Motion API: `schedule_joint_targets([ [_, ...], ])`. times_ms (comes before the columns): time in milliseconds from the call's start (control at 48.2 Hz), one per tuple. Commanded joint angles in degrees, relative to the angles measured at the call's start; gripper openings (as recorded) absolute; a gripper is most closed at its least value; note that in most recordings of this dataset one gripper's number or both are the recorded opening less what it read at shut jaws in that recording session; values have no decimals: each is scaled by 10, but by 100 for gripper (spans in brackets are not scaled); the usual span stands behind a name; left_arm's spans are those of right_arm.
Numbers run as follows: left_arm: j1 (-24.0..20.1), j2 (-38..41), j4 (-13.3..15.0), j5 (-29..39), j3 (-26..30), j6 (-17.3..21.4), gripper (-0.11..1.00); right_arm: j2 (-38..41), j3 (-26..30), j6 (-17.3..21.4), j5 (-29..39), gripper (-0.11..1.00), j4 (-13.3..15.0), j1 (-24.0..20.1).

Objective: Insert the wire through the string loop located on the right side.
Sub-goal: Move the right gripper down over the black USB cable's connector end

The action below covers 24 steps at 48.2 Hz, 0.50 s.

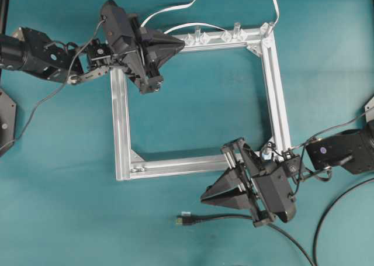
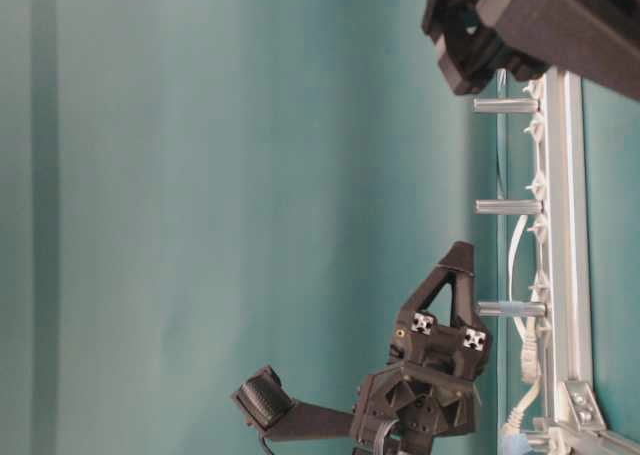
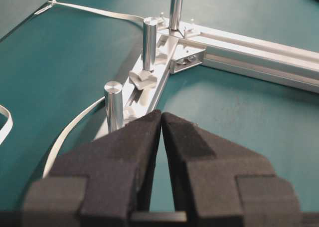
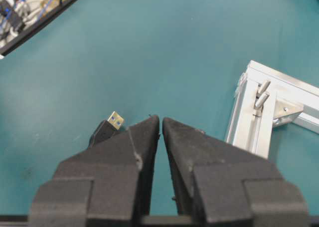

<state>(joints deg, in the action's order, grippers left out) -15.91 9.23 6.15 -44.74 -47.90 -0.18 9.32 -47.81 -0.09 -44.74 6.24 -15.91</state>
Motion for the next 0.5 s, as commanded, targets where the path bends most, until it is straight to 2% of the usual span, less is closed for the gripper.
schedule_joint_targets([
  [0, 5, -27, -21, 32, 9, -3, 15, -7, 11, 10, -4, 24, -1, -4],
  [41, 6, -33, -21, 54, 9, -4, 13, -7, 15, 11, 1, 22, -2, -6],
  [104, 8, -42, -21, 85, 8, -5, 1, -7, 18, 15, 10, 9, -2, -9],
  [166, 10, -52, -21, 105, 6, -5, 0, -7, 21, 18, 23, 2, -2, -11],
  [270, 11, -63, -21, 128, 4, -6, 0, -8, 25, 20, 42, 1, -2, -15],
  [415, 13, -76, -21, 138, 4, -16, 1, -7, 22, 47, 47, 1, -4, -15],
  [477, 13, -77, -21, 141, 4, -20, 10, -7, 23, 57, 47, 2, -4, -15],
])
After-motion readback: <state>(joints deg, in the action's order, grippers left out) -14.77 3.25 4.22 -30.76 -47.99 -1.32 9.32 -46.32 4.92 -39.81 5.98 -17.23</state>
